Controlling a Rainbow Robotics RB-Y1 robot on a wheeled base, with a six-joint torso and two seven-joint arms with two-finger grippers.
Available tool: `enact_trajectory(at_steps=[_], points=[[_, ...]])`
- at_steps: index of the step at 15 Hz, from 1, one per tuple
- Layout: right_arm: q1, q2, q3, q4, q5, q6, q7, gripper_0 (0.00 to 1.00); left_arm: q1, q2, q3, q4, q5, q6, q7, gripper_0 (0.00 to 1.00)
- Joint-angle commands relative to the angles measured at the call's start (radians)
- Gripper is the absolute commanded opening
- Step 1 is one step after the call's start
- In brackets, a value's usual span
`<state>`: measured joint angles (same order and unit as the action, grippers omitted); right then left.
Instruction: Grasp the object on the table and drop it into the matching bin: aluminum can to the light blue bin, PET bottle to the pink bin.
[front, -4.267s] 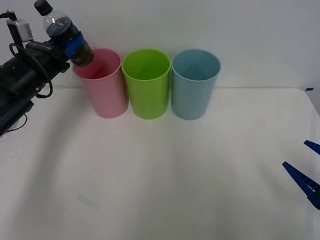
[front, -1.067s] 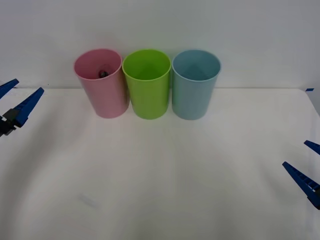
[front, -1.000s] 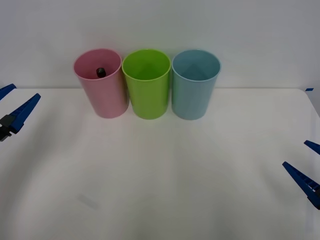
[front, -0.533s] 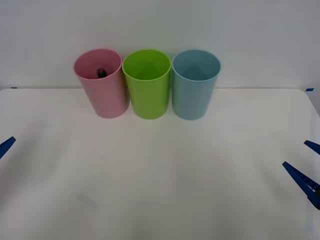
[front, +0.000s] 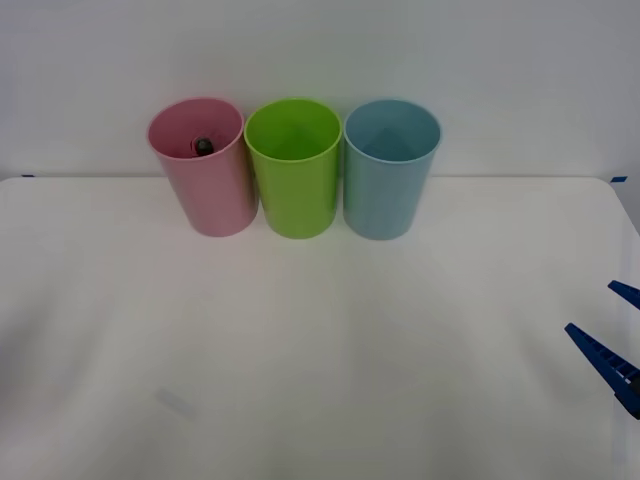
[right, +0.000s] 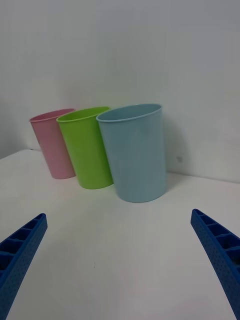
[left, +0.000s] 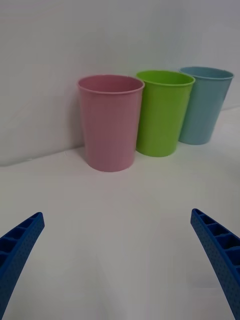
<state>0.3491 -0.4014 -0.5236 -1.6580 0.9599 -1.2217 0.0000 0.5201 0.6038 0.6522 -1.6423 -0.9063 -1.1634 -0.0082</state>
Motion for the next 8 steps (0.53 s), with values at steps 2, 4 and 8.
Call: enact_trajectory(at_steps=[2, 4, 8], points=[[0.0, 0.0, 0.0, 0.0, 0.0, 0.0, 0.0, 1.0, 0.02, 0.001, -0.002, 0.024, -0.034, -0.018, -0.041, 1.0], [0.0, 0.0, 0.0, 0.0, 0.0, 0.0, 0.0, 1.0, 0.02, -0.001, -0.009, 0.024, -0.04, -0.021, -0.042, 1.0], [0.0, 0.0, 0.0, 0.0, 0.0, 0.0, 0.0, 1.0, 0.015, -0.001, -0.014, 0.024, -0.04, -0.019, -0.035, 1.0]])
